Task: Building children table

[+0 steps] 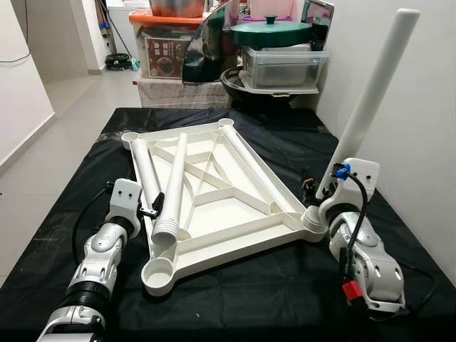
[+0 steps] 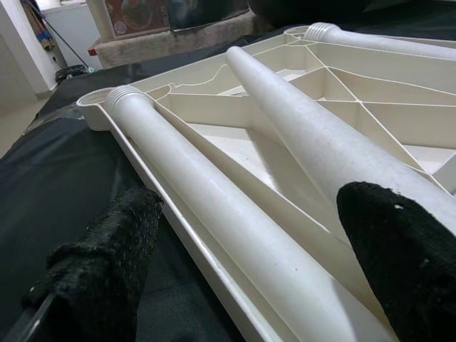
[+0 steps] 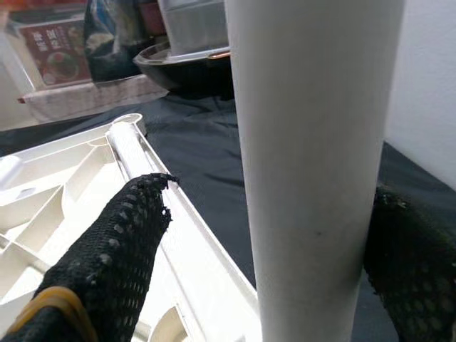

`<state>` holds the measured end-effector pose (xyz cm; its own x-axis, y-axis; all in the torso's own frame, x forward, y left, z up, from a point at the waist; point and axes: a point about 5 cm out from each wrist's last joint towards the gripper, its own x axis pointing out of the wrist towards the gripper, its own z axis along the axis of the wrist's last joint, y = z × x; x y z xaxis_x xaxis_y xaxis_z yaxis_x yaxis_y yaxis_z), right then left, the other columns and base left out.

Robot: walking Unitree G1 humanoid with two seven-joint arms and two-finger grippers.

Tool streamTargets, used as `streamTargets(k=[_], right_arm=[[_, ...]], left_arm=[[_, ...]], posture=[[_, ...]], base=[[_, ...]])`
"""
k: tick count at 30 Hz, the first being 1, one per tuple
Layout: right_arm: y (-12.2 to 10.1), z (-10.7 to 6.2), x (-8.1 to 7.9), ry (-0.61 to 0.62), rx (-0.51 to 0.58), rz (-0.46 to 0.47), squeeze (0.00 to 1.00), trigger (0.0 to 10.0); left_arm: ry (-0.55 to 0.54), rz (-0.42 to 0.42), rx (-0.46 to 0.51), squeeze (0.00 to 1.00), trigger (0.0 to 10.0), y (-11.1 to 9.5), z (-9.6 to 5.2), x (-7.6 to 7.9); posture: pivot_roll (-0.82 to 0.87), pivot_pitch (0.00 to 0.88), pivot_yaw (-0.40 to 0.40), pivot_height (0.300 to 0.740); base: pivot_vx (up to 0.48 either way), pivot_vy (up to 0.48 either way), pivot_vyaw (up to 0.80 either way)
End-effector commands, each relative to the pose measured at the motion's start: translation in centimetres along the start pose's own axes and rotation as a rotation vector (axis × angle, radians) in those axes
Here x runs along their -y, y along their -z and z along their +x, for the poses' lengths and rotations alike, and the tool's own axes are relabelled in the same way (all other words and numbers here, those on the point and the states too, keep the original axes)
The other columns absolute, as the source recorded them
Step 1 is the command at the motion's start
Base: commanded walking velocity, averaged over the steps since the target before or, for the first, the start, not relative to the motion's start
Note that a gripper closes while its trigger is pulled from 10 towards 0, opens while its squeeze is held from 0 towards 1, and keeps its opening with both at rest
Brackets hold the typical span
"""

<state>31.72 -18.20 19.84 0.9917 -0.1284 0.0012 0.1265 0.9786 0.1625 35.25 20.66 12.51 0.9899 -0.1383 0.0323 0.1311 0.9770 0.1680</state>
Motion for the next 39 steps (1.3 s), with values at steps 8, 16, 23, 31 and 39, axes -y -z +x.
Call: streamTargets(k=[8,16,23,31,39], right_arm=[[-2.8,-0.6,-2.8,-0.236,0.126,0.054,0.00,10.0],[-4.4,-0.5,-2.1,-0.314,0.170,0.015,0.00,10.0],[-5.5,0.6,0.7,-0.394,0.127,-0.069,0.00,10.0],[-5.2,2.2,2.2,-0.377,0.054,-0.108,0.00,10.0],[-4.1,2.7,2.9,-0.371,-0.005,-0.105,0.00,10.0]], left_arm=[[-0.035,0.000,0.023,0.00,10.0,0.2,-0.9,-0.6],[-0.063,0.021,0.054,0.00,10.0,-0.6,-1.3,-1.6],[-0.094,0.037,0.080,0.00,10.0,-1.3,-1.6,-2.6],[-0.114,0.034,0.071,0.00,10.0,-1.0,-2.1,-2.7],[-0.127,0.030,0.058,0.00,10.0,-0.6,-2.6,-2.9]], posture=[[0.01,0.000,-0.048,0.740],[0.01,0.000,-0.048,0.740],[0.02,0.000,-0.058,0.740],[0.03,0.000,-0.073,0.740],[0.03,0.000,-0.076,0.740]], base=[[0.000,0.000,0.00],[0.000,0.000,0.00],[0.000,0.000,0.00],[0.000,0.000,0.00],[0.000,0.000,0.00]])
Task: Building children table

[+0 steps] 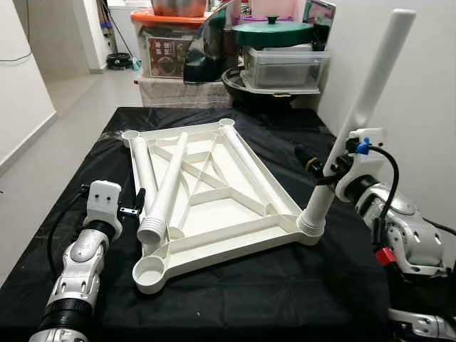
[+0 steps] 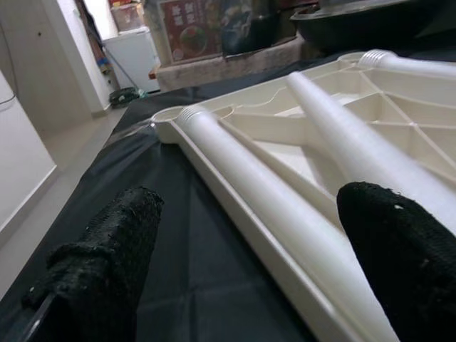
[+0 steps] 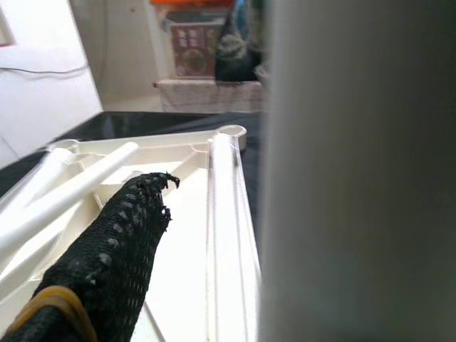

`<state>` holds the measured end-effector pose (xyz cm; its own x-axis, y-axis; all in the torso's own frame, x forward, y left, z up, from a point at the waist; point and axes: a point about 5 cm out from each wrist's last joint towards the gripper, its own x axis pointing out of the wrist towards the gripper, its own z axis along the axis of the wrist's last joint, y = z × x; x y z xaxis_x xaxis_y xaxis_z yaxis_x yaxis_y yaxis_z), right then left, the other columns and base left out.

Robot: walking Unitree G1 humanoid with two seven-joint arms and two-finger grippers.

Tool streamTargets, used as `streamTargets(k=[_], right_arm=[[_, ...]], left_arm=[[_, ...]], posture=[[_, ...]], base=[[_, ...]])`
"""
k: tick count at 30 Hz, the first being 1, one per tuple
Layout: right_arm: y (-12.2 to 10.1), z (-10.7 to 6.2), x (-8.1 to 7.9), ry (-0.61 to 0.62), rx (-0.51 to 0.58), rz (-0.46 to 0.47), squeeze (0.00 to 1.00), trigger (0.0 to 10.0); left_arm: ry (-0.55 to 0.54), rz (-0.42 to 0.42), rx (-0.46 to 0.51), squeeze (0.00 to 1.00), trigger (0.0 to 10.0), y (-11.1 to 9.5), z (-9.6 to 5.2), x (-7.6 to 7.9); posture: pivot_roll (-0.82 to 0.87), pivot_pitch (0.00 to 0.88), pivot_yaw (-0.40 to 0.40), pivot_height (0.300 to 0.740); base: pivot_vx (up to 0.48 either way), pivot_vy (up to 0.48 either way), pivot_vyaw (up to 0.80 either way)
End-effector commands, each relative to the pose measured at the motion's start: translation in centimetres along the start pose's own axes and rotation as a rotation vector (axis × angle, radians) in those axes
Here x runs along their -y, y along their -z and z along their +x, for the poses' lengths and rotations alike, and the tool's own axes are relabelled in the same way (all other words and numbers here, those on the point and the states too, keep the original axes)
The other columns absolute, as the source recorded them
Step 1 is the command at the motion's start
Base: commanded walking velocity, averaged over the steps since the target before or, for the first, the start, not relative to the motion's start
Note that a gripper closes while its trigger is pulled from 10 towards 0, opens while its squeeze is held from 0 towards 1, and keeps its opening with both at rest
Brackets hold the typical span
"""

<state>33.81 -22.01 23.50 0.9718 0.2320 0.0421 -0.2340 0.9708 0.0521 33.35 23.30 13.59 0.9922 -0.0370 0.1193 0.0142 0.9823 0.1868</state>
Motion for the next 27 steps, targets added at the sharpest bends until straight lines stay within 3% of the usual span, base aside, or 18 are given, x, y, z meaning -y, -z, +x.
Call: streamTargets(k=[1,3,14,15,16,17,19,20,21,22,27], right_arm=[[0.0,0.1,0.1,-0.006,-0.006,-0.002,0.00,10.0],[0.2,0.1,0.5,0.014,-0.015,0.007,0.00,9.5],[0.5,0.4,0.8,-0.007,-0.037,0.013,0.00,10.0],[0.4,0.4,0.9,-0.028,-0.039,0.004,0.00,7.8],[0.4,0.4,0.9,-0.028,-0.039,0.004,0.00,7.8],[0.3,0.4,0.9,-0.061,-0.042,-0.011,0.00,6.9],[0.3,0.4,0.9,-0.061,-0.042,-0.011,0.00,6.9],[0.2,0.4,1.0,-0.096,-0.047,-0.024,0.00,4.0],[0.2,0.4,1.0,-0.096,-0.047,-0.024,0.00,4.0],[0.2,0.2,1.1,-0.140,-0.049,-0.042,0.00,0.0],[0.1,-0.4,2.2,-0.189,-0.047,-0.088,0.00,0.0]], left_arm=[[-0.011,0.002,-0.010,0.00,10.0,0.1,-0.3,-0.5],[-0.008,0.001,-0.010,0.00,10.0,0.1,-0.3,-0.3],[-0.010,0.005,-0.014,0.00,10.0,0.0,-0.6,-0.5],[-0.010,0.006,-0.016,0.00,10.0,0.1,-0.6,-0.6],[-0.010,0.006,-0.016,0.00,10.0,0.1,-0.6,-0.6],[-0.010,0.006,-0.017,0.00,10.0,0.1,-0.7,-0.6],[-0.010,0.006,-0.017,0.00,10.0,0.1,-0.7,-0.6],[-0.010,0.005,-0.017,0.00,10.0,0.1,-0.7,-0.6],[-0.010,0.005,-0.017,0.00,10.0,0.1,-0.7,-0.6],[-0.009,0.004,-0.017,0.00,10.0,0.1,-0.7,-0.5],[-0.002,-0.002,-0.018,0.00,10.0,0.2,-0.7,-0.2]], posture=[[0.03,0.000,-0.076,0.740],[0.03,0.000,-0.072,0.740],[0.04,0.000,-0.074,0.740],[0.04,0.000,-0.076,0.740],[0.04,0.000,-0.076,0.740],[0.04,0.000,-0.076,0.740],[0.04,0.000,-0.076,0.740],[0.04,0.000,-0.076,0.740],[0.04,0.000,-0.076,0.740],[0.04,0.000,-0.078,0.740],[0.03,0.000,-0.075,0.740]], base=[[0.000,0.000,0.00],[0.000,0.000,0.00],[0.000,0.000,0.00],[0.000,0.000,0.00],[0.000,0.000,0.00],[0.000,0.000,0.00],[0.000,0.000,0.00],[0.000,0.000,0.00],[0.000,0.000,0.00],[0.000,0.000,0.00],[0.000,0.000,0.00]])
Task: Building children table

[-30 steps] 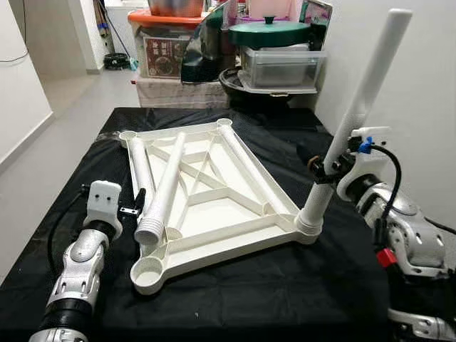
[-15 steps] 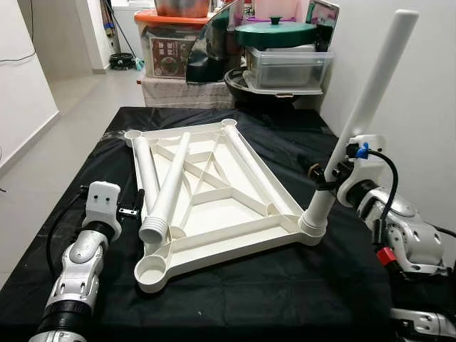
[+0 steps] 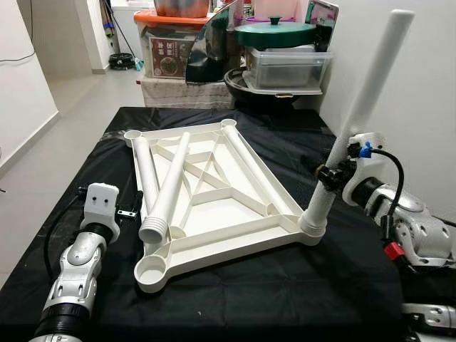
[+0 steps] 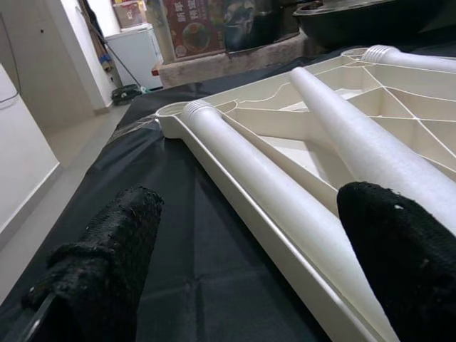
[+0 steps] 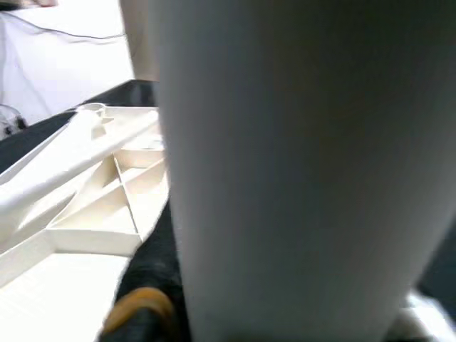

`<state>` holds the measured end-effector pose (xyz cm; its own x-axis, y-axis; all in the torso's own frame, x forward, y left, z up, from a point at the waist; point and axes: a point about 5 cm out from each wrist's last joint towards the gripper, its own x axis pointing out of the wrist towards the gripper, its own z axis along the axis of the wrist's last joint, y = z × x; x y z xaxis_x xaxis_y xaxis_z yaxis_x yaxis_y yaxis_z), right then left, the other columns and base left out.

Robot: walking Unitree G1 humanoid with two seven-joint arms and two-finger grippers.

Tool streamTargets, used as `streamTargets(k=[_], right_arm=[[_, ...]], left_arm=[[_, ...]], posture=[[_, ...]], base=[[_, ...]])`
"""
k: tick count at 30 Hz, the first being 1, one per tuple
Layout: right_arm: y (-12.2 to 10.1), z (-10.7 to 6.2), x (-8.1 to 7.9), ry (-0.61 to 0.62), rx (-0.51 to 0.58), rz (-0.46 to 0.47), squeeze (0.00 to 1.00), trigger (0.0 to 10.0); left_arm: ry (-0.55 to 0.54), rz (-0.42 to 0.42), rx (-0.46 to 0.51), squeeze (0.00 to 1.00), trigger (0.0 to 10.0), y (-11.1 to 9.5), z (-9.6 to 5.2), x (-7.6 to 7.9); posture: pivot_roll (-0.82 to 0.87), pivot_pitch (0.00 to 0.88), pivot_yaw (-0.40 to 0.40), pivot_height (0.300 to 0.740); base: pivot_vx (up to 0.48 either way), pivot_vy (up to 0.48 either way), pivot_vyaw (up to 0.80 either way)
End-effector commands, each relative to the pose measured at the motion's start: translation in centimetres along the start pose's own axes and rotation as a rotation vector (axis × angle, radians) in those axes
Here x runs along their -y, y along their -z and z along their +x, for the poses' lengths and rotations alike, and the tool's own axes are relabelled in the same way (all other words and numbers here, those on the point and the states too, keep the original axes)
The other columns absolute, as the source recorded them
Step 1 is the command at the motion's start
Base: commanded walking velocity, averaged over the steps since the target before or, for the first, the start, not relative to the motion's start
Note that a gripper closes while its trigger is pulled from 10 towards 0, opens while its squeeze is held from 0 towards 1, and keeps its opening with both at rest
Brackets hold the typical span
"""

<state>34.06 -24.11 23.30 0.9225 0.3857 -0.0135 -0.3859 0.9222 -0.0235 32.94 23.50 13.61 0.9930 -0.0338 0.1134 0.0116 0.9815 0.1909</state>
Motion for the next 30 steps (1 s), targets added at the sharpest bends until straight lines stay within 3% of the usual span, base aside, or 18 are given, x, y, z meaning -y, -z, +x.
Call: streamTargets(k=[1,14,15,16,17,18,19,20,21,22,23,24,27,30], right_arm=[[0.1,-0.1,0.0,-0.027,0.011,-0.017,0.00,0.0],[1.7,-0.6,-0.5,-0.056,0.007,-0.006,0.00,0.0],[2.2,-0.4,0.2,0.057,-0.047,-0.006,0.00,0.0],[2.7,-0.4,1.4,0.287,-0.072,0.011,0.00,0.0],[2.7,-0.4,1.4,0.287,-0.072,0.011,0.00,0.0],[3.5,-0.7,1.9,0.494,-0.082,0.058,0.00,0.0],[3.5,-0.7,1.9,0.494,-0.082,0.058,0.00,0.0],[4.5,-0.8,1.0,0.621,-0.085,0.106,0.00,0.0],[4.5,-0.8,1.0,0.621,-0.085,0.106,0.00,0.0],[5.2,-0.5,-0.7,0.671,-0.080,0.156,0.00,0.0],[5.2,-0.5,-0.7,0.671,-0.080,0.156,0.00,0.0],[5.7,0.1,-2.8,0.672,-0.080,0.192,0.00,0.0],[5.8,1.4,-6.5,0.645,-0.081,0.237,0.00,0.0],[5.8,1.7,-7.1,0.639,-0.081,0.239,0.00,0.0]], left_arm=[[0.000,-0.006,-0.011,0.00,10.0,0.2,-0.3,0.0],[0.016,-0.005,-0.023,0.00,10.0,0.4,-0.2,0.3],[0.017,-0.005,-0.023,0.00,10.0,0.4,-0.2,0.3],[0.016,-0.004,-0.022,0.00,10.0,0.3,-0.2,0.2],[0.016,-0.004,-0.022,0.00,10.0,0.3,-0.2,0.2],[0.013,-0.004,-0.022,0.00,10.0,0.3,-0.2,0.2],[0.013,-0.004,-0.022,0.00,10.0,0.3,-0.2,0.2],[0.013,-0.004,-0.023,0.00,10.0,0.4,-0.2,0.2],[0.013,-0.004,-0.023,0.00,10.0,0.4,-0.2,0.2],[0.015,-0.005,-0.025,0.00,10.0,0.5,-0.3,0.3],[0.015,-0.005,-0.025,0.00,10.0,0.5,-0.3,0.3],[0.019,-0.006,-0.027,0.00,10.0,0.5,-0.3,0.5],[0.027,-0.007,-0.026,0.00,10.0,0.4,-0.1,0.7],[0.027,-0.007,-0.026,0.00,10.0,0.4,-0.1,0.7]], posture=[[0.03,0.000,-0.075,0.740],[0.03,0.000,-0.065,0.740],[0.03,0.000,-0.068,0.740],[0.03,0.000,-0.070,0.740],[0.03,0.000,-0.070,0.740],[0.03,0.000,-0.070,0.740],[0.03,0.000,-0.070,0.740],[0.03,0.000,-0.068,0.740],[0.03,0.000,-0.068,0.740],[0.03,0.000,-0.063,0.740],[0.03,0.000,-0.063,0.740],[0.03,0.000,-0.061,0.740],[0.03,0.000,-0.068,0.740],[0.03,0.000,-0.068,0.740]], base=[[0.000,0.000,0.00],[0.000,0.000,0.00],[0.000,0.000,0.00],[0.000,0.000,0.00],[0.000,0.000,0.00],[0.000,0.000,0.00],[0.000,0.000,0.00],[0.000,0.000,0.00],[0.000,0.000,0.00],[0.000,0.000,0.00],[0.000,0.000,0.00],[0.000,0.000,0.00],[0.000,0.000,0.00],[0.000,0.000,0.00]])
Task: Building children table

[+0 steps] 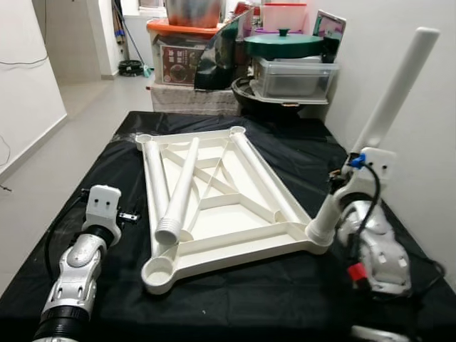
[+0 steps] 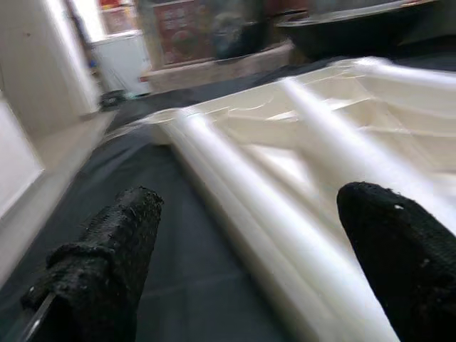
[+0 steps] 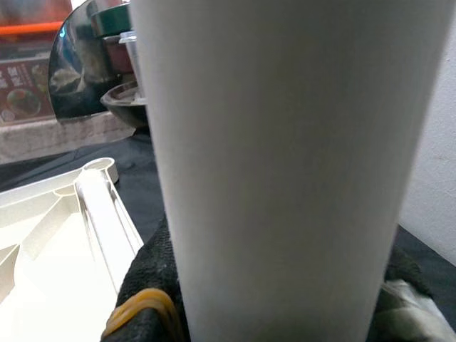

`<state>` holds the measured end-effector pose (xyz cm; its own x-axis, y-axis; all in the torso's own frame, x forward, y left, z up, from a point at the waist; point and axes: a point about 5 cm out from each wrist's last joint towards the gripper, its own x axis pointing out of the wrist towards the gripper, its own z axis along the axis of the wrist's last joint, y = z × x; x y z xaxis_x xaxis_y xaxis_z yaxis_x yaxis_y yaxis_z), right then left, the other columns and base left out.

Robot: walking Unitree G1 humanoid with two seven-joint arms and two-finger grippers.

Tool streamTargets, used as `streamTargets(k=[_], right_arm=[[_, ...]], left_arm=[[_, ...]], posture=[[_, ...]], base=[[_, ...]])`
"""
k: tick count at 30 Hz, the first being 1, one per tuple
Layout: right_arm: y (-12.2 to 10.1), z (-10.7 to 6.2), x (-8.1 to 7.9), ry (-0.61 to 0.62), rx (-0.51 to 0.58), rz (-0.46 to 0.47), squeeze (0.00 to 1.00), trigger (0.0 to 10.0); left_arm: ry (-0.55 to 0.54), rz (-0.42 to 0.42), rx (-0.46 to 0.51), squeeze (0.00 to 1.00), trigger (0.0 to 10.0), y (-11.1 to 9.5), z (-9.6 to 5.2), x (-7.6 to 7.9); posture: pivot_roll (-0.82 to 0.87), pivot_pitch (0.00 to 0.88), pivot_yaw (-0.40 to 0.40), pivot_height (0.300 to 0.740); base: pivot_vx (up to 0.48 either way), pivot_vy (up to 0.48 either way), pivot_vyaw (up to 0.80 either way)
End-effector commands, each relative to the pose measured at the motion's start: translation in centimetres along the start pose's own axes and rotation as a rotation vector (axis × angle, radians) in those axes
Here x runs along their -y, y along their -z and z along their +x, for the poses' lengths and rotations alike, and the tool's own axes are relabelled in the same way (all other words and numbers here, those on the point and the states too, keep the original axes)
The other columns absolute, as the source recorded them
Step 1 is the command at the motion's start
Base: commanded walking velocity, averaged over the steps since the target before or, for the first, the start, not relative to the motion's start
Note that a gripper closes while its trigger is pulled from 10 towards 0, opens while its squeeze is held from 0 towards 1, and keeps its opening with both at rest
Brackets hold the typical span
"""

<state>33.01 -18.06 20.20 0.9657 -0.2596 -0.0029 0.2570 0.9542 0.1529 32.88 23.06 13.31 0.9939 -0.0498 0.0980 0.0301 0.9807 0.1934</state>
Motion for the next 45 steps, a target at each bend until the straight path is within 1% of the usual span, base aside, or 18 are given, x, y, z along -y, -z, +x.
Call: streamTargets(k=[1,5,6,9,10,14,15,21,30,31,32,34,35,37,40,42,44,45], right_arm=[[2.9,-0.4,-0.5,-0.003,-0.145,0.017,0.00,0.0],[2.9,-0.7,-1.7,-0.042,-0.151,0.017,0.00,0.0],[2.8,-0.8,-2.5,-0.101,-0.162,0.019,0.00,10.0],[2.4,-0.7,-2.7,-0.129,-0.162,0.009,0.00,10.0],[1.5,-0.4,-1.9,-0.138,-0.126,0.021,1.00,10.0],[-1.1,0.7,1.0,-0.227,-0.035,-0.003,1.00,10.0],[-1.8,0.9,1.6,-0.312,-0.009,-0.007,0.00,10.0],[-3.6,1.2,5.1,-0.615,0.011,-0.167,0.00,10.0],[-3.7,1.8,7.3,-0.805,-0.054,-0.275,0.00,10.0],[-3.5,2.1,7.3,-0.836,-0.068,-0.281,0.00,7.2],[-3.4,2.6,7.1,-0.834,-0.066,-0.277,0.00,1.4],[-3.3,3.0,7.0,-0.835,-0.064,-0.275,0.00,1.4],[-3.0,3.6,7.1,-0.760,-0.070,-0.302,0.00,0.0],[-2.8,4.0,7.2,-0.704,-0.074,-0.324,0.00,0.0],[-2.6,5.1,7.6,-0.397,-0.051,-0.202,0.00,0.0],[-2.6,5.2,7.8,-0.333,-0.041,-0.187,0.00,0.0],[-1.0,3.8,7.6,-0.019,0.008,-0.013,0.00,0.0],[-1.0,3.8,7.6,-0.019,0.008,-0.013,0.00,0.0]], left_arm=[[0.009,-0.007,-0.014,0.00,10.0,0.2,0.0,0.2],[0.007,-0.007,-0.013,0.00,10.0,0.1,0.1,0.2],[0.006,-0.007,-0.014,0.00,10.0,0.2,0.0,0.1],[0.006,-0.007,-0.015,0.00,10.0,0.3,-0.1,0.2],[0.006,-0.009,-0.017,0.00,10.0,0.4,-0.1,0.3],[0.006,-0.013,-0.018,0.00,10.0,0.3,0.0,0.4],[0.005,-0.013,-0.017,0.00,10.0,0.3,0.0,0.4],[0.004,-0.013,-0.018,0.00,10.0,0.3,0.1,0.3],[0.002,-0.018,-0.015,0.00,10.0,0.3,0.1,0.5],[0.001,-0.019,-0.015,0.00,10.0,0.3,0.1,0.5],[-0.001,-0.018,-0.015,0.00,10.0,0.3,0.1,0.5],[-0.002,-0.017,-0.015,0.00,10.0,0.4,0.1,0.4],[-0.004,-0.016,-0.015,0.00,10.0,0.3,0.1,0.3],[-0.005,-0.015,-0.014,0.00,10.0,0.3,0.1,0.3],[-0.007,-0.013,-0.016,0.00,10.0,0.4,0.0,0.2],[-0.007,-0.013,-0.016,0.00,10.0,0.4,0.0,0.2],[-0.005,-0.013,-0.019,0.00,10.0,0.5,0.0,0.3],[-0.005,-0.013,-0.019,0.00,10.0,0.5,0.0,0.3]], posture=[[0.03,0.000,-0.068,0.740],[0.03,0.000,-0.069,0.740],[0.03,0.000,-0.072,0.740],[0.02,0.000,-0.071,0.740],[0.02,0.000,-0.070,0.740],[0.02,0.000,-0.071,0.740],[0.02,0.000,-0.069,0.740],[0.01,0.000,-0.072,0.740],[0.02,0.000,-0.080,0.740],[0.03,0.000,-0.082,0.740],[0.03,0.000,-0.082,0.740],[0.03,0.000,-0.082,0.740],[0.04,0.000,-0.085,0.740],[0.04,0.000,-0.085,0.740],[0.03,0.000,-0.083,0.740],[0.03,0.000,-0.083,0.740],[0.03,0.000,-0.086,0.740],[0.03,0.000,-0.086,0.740]], base=[[0.000,0.000,0.00],[0.000,0.000,0.00],[0.000,0.000,0.00],[0.000,0.000,0.00],[0.000,0.000,0.00],[0.000,0.000,0.00],[0.000,0.000,0.00],[0.000,0.000,0.00],[0.000,0.000,0.00],[0.000,0.000,0.00],[0.000,0.000,0.00],[0.000,0.000,0.00],[0.000,0.000,0.00],[0.000,0.000,0.00],[0.000,0.000,0.00],[0.000,0.000,0.00],[0.000,0.000,0.00],[0.000,0.000,0.00]])
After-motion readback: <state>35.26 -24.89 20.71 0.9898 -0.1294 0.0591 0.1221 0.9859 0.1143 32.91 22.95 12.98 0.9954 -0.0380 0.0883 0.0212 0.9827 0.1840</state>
